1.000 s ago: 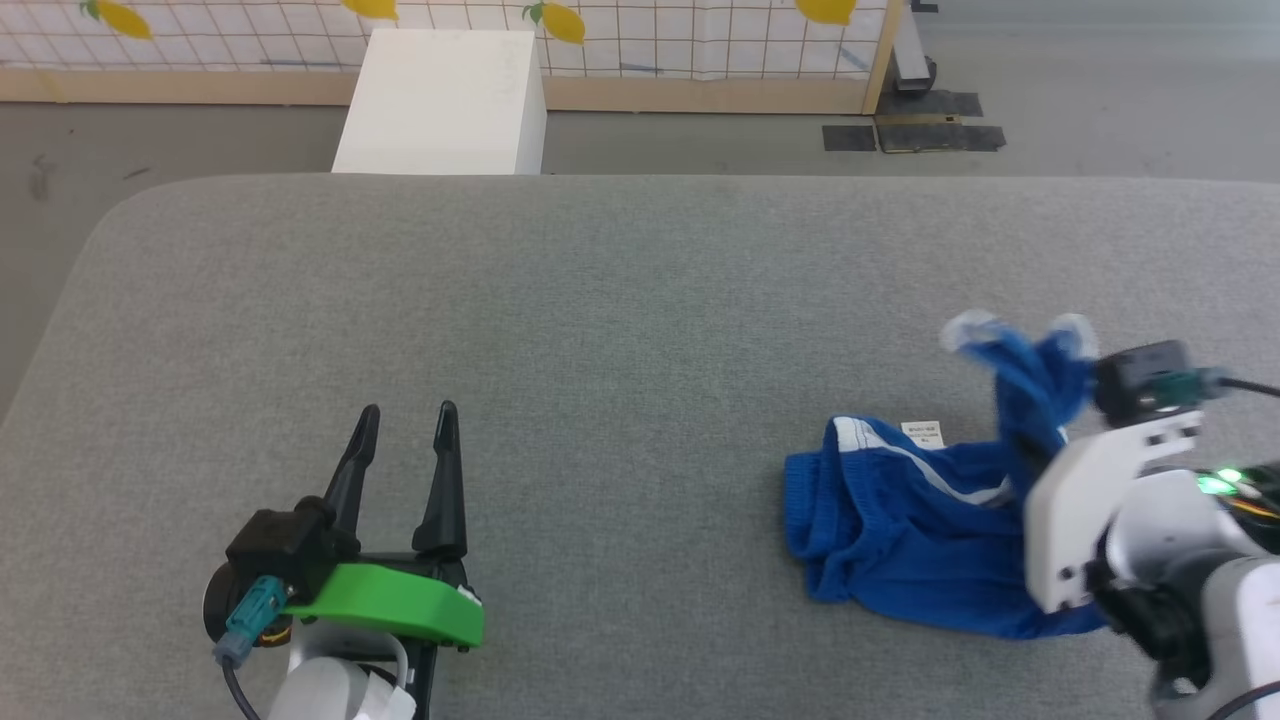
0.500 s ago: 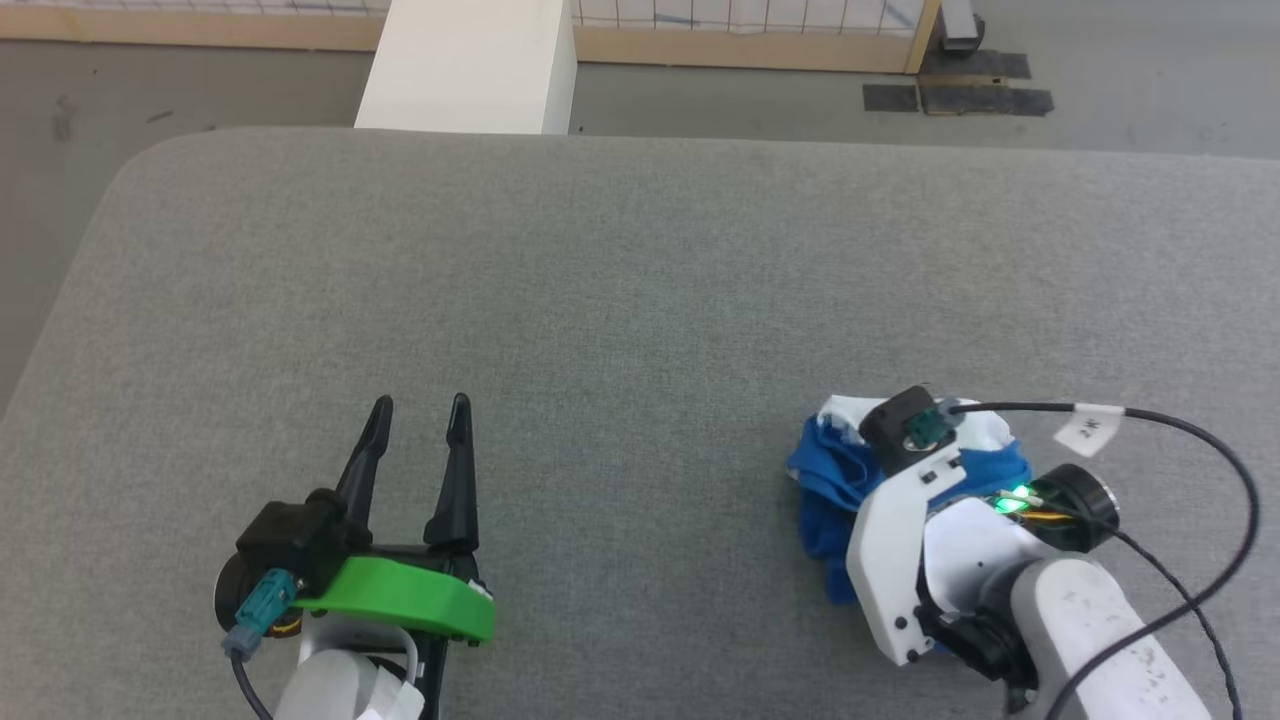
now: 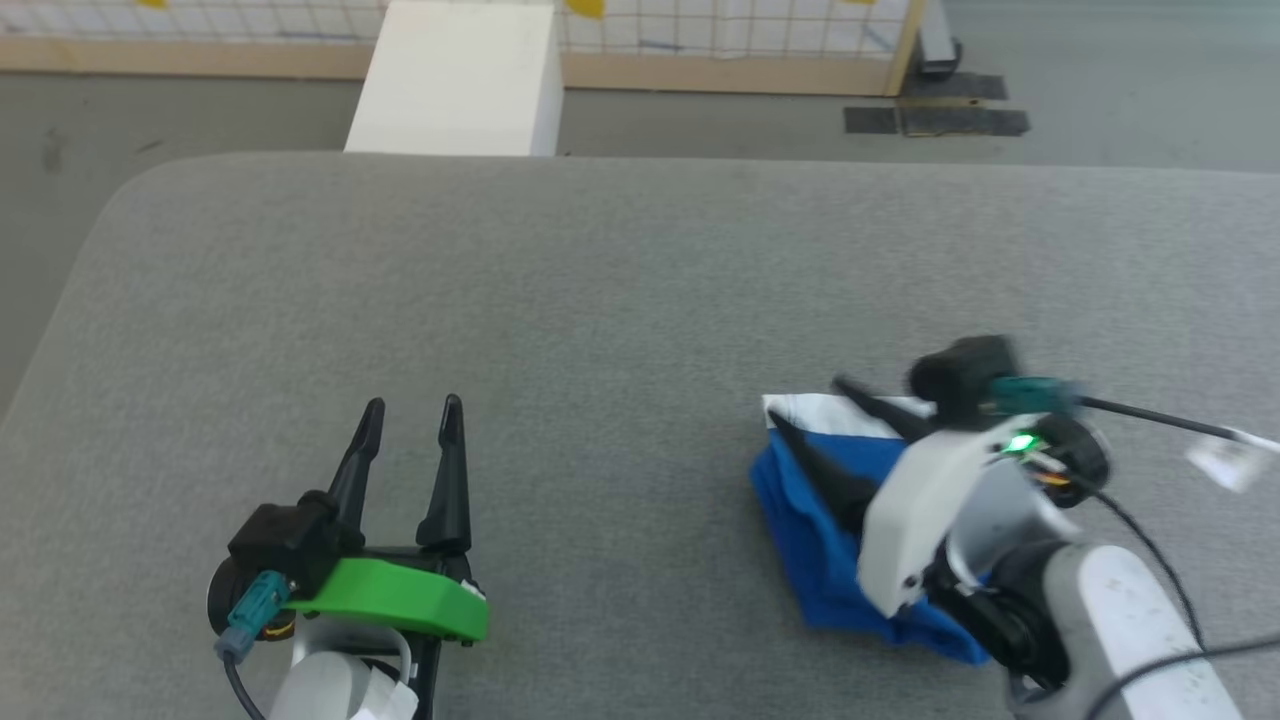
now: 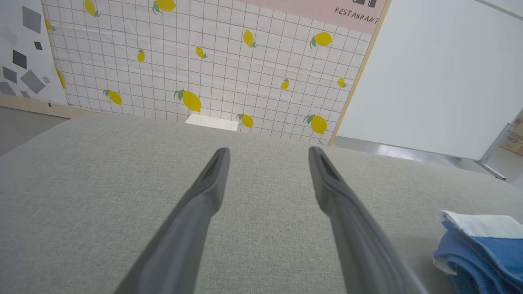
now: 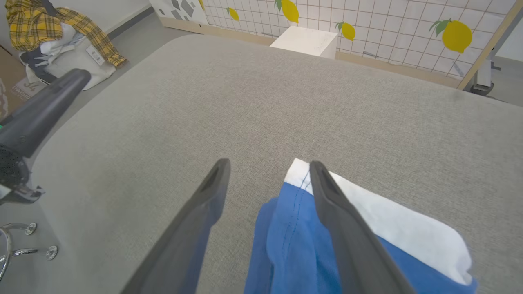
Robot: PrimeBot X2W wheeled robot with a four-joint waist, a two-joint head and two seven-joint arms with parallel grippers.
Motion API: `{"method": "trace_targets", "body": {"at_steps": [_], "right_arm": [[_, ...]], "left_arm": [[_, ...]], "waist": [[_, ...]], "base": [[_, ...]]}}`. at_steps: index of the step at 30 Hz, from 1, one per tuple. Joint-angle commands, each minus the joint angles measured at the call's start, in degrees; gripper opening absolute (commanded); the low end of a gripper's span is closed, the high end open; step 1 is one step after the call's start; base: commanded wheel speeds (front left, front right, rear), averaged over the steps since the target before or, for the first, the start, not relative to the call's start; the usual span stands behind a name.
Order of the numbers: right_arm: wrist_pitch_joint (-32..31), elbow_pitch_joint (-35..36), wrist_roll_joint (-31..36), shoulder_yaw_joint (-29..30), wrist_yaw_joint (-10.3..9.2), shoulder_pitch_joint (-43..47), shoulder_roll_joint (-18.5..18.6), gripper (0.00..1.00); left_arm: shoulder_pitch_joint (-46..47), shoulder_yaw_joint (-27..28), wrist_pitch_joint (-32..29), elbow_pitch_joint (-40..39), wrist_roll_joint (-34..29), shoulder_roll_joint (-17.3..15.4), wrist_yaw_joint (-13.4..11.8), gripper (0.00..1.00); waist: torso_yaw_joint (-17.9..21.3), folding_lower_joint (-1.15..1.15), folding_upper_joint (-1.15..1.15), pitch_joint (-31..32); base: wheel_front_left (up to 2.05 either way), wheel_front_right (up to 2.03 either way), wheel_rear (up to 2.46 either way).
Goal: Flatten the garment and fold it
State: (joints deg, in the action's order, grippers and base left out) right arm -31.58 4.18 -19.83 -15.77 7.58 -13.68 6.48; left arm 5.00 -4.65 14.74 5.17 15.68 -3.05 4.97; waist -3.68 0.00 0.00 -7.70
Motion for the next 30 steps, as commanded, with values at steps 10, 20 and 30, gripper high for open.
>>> {"method": "trace_targets", "body": {"at_steps": [10, 20, 30], "right_arm": [[20.84, 3.67, 4.56, 12.2, -0.09, 7.55, -0.77, 1.0], [20.25, -7.94, -15.73, 21.33, -0.09, 10.22, -3.05, 1.0], [-1.86, -23.93, -35.13, 30.0, -0.09, 3.13, -3.53, 1.0]], "left_arm": [[-2.03, 1.57, 0.26, -0.05, 0.08, 0.17, -0.45, 1.0], [-3.19, 2.69, 0.26, -0.64, -0.09, 0.17, -0.52, 1.0], [-2.65, 2.16, 0.26, -0.8, -0.31, 0.17, -0.36, 1.0]], "waist": [[7.27, 0.0, 0.0, 5.09], [9.54, 0.0, 0.0, 5.16], [8.48, 0.0, 0.0, 3.61]], "base": [[0.0, 0.0, 0.0], [0.0, 0.0, 0.0], [0.0, 0.0, 0.0]]}}
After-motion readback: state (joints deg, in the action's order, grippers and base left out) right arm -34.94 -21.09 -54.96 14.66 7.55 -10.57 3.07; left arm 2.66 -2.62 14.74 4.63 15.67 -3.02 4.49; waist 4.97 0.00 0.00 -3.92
